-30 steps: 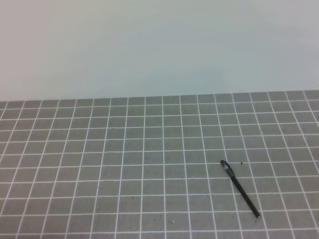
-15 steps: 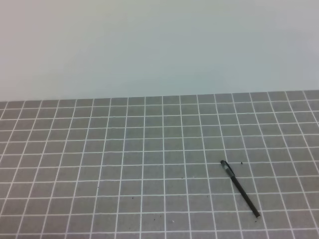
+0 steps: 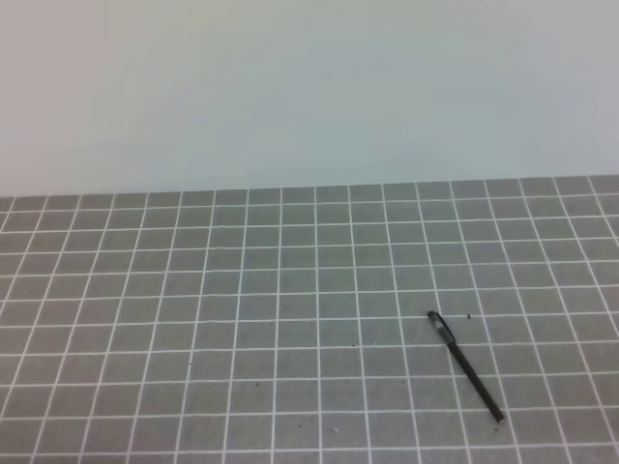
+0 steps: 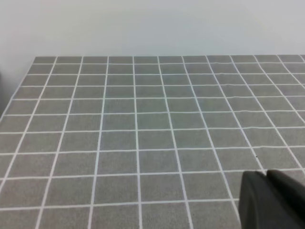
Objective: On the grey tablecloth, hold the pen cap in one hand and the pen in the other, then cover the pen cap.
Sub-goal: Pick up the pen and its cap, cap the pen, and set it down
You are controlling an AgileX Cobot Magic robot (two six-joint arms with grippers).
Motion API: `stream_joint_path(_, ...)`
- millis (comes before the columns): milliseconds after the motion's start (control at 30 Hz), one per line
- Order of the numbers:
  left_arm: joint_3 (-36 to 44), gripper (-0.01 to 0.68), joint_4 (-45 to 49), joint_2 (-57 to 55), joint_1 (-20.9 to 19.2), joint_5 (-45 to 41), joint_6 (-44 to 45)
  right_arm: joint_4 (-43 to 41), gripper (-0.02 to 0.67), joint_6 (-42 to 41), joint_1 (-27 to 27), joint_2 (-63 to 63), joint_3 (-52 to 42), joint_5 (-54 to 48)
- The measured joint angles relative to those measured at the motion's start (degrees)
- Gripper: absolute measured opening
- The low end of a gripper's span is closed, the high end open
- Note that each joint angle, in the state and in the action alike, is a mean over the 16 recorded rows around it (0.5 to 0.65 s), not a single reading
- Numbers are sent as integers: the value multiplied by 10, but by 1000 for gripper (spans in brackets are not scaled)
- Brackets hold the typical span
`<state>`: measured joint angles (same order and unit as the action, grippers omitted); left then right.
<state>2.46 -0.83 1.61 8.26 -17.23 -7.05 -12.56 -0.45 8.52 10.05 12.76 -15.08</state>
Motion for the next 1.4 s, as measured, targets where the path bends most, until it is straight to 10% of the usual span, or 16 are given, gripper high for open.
stream_joint_path(600, 0, 0, 0, 0, 0, 0, 0, 250, -3, -166, -150, -96, -119, 132)
stream_joint_path(1400, 0, 0, 0, 0, 1, 0, 0, 192, -3, -163, -134, -106, -127, -35)
